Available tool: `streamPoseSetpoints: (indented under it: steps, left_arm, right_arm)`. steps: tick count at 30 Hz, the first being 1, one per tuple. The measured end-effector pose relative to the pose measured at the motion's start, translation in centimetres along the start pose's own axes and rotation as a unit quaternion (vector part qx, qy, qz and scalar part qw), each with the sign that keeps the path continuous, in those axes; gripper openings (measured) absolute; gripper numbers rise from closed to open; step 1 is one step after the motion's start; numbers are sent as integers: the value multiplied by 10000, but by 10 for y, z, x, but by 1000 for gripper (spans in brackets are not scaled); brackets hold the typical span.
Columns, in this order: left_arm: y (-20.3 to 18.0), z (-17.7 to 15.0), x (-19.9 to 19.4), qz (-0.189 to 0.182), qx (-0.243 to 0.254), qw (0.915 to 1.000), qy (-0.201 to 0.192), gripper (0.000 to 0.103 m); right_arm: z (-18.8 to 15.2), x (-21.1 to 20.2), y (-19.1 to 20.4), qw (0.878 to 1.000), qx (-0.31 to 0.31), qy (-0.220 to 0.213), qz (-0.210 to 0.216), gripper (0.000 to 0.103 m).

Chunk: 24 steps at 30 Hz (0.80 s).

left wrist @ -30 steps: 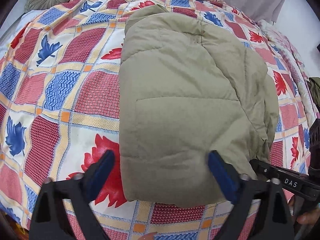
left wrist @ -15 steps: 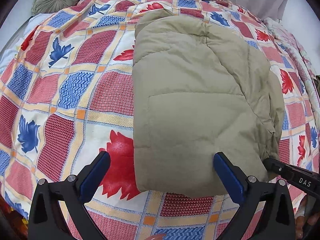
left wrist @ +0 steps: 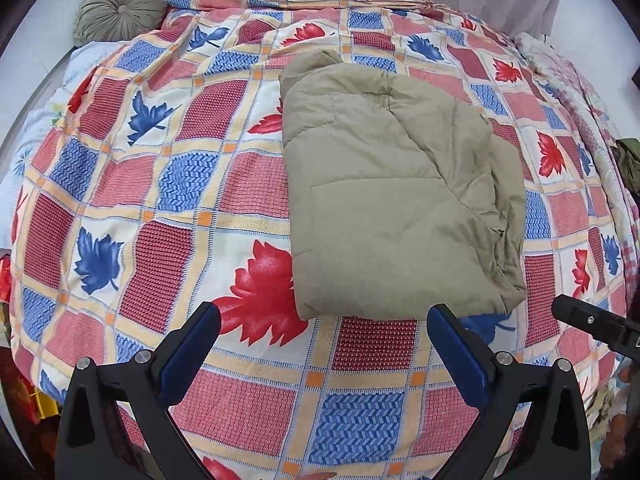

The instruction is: Fold large clothes

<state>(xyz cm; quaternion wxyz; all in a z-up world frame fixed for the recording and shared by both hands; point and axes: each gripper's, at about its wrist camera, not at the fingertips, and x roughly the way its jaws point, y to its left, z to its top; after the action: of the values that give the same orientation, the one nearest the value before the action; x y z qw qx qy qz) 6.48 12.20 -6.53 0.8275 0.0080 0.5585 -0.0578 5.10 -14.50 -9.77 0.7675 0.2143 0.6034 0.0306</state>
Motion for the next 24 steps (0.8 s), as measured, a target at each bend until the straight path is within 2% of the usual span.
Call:
streamPoseSetpoints:
  steps: [2, 7, 9, 11, 13, 14, 24]
  left_arm:
    - [1, -3, -18, 64, 17, 9999, -123, 103]
    - [4, -11, -63, 24, 47, 9995, -302, 103]
    - [5, -14, -79, 28, 35, 9993, -360, 103]
    - [7, -15, -95, -13, -55, 9993, -375, 103]
    - [9, -16, -107, -75, -159, 9991, -383, 103]
    - [8, -16, -114, -89, -196, 9989, -404, 103]
    - [3, -15, -168, 88, -204, 9970, -737, 103]
  right_arm:
    - [-6, -18, 5, 9998, 4, -175, 8, 69]
    - [-15, -60, 24, 9988, -200, -415, -135, 71]
    - [-17, -77, 34, 9981, -286, -522, -181, 84]
    - [-19, -97, 42, 9962, -418, -694, -330, 86]
    - [-21, -112, 52, 9940, -545, -788, -530, 93]
    - [-22, -118, 58, 9927, -588, -855, -608, 102]
    - [-33, -172, 93, 9808, -835, -1520, -893, 103]
